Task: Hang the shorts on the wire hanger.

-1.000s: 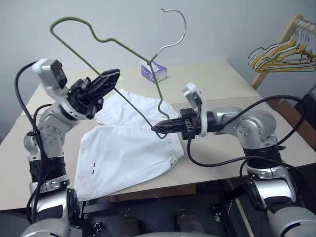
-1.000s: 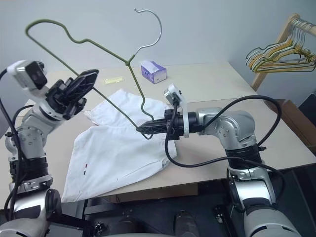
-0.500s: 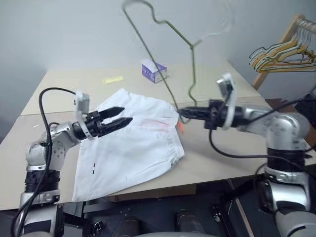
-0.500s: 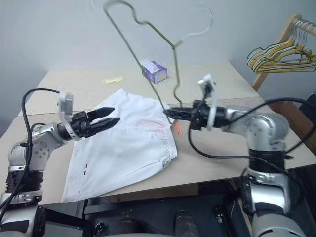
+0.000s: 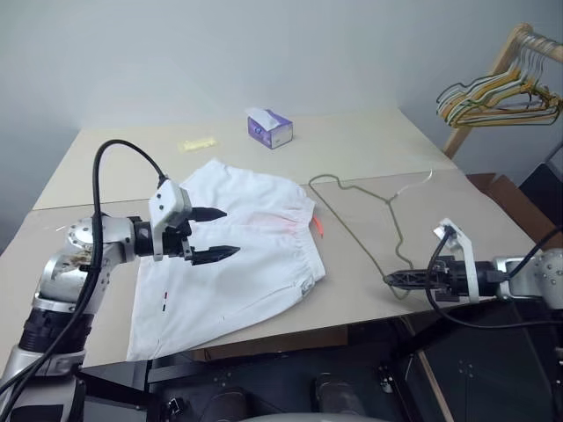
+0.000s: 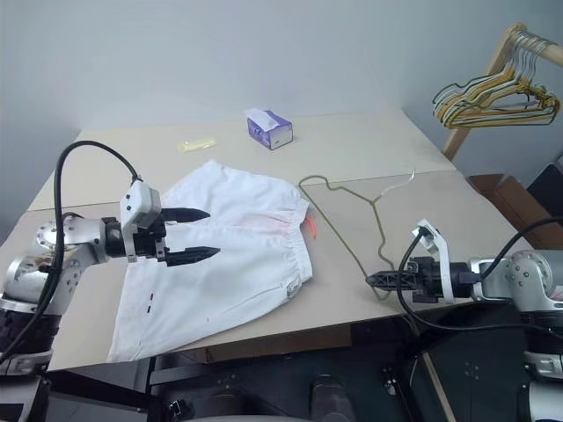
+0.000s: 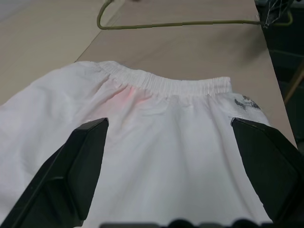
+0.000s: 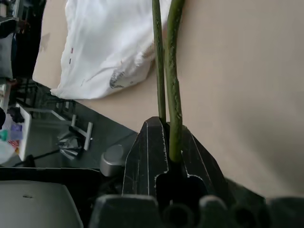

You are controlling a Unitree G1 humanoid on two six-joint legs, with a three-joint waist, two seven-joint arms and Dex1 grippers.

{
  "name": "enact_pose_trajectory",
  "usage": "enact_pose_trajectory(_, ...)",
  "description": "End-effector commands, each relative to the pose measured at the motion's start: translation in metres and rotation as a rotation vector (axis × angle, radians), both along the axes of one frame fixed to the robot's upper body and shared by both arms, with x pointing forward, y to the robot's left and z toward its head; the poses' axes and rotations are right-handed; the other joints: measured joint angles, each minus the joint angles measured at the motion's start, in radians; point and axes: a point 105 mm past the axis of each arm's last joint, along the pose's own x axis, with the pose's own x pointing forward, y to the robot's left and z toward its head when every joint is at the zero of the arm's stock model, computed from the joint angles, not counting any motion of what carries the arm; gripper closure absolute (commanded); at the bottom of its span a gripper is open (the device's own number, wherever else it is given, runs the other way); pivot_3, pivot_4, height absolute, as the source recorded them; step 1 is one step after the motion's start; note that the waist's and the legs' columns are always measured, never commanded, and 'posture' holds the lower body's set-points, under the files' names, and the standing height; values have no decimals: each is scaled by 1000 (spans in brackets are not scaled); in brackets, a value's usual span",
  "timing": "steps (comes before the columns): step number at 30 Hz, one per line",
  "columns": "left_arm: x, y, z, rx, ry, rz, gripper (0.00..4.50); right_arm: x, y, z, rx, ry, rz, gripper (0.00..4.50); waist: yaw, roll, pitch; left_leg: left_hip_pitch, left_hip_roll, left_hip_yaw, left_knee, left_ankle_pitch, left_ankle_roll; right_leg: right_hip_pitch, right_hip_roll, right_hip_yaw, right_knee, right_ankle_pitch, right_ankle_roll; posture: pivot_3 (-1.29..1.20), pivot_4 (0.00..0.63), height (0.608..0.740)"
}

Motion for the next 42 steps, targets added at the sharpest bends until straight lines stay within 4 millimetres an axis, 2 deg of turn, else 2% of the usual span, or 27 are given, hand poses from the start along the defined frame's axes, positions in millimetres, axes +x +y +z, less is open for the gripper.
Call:
enact_pose_trajectory(1,-2,0,3,29,-35,-15,21,2,-6,-5,-7,15,-3,4500,0,0,0,0,0,0,0,0,0,0,0,0,0,0,0,-22,0,740)
enact_pose_trajectory(4,-3,1,3,27,-34,-10,21,4,-10,-17,-20,43,-17,4500,5,0,0,-1,0,0,0,0,0,-1,0,0,0,0,0,-13,0,740)
enact_pose_trajectory(9,-5,3,3,35,-35,-7,21,11,-13,-22,-1,26,-30,4500,7,0,0,-1,-1,0,0,0,0,-1,-1,0,-2,2,-1,-7,0,740)
enact_pose_trajectory(23,-3,5,-4,48,-45,31,21,21,6,-22,39,16,64,4500,8,0,0,-1,0,0,0,0,1,-1,-1,0,-1,5,-5,12,0,740)
enact_pose_trajectory(31,-4,3,-10,46,-51,49,21,37,17,-28,12,30,130,4500,11,0,0,-1,-1,0,1,0,1,-1,-1,0,-1,5,-5,38,0,740)
enact_pose_trajectory(42,-5,4,-14,57,-60,76,21,73,33,-32,-19,-9,140,4500,23,0,0,-1,-1,0,1,0,0,-1,-1,0,1,6,-6,59,0,740)
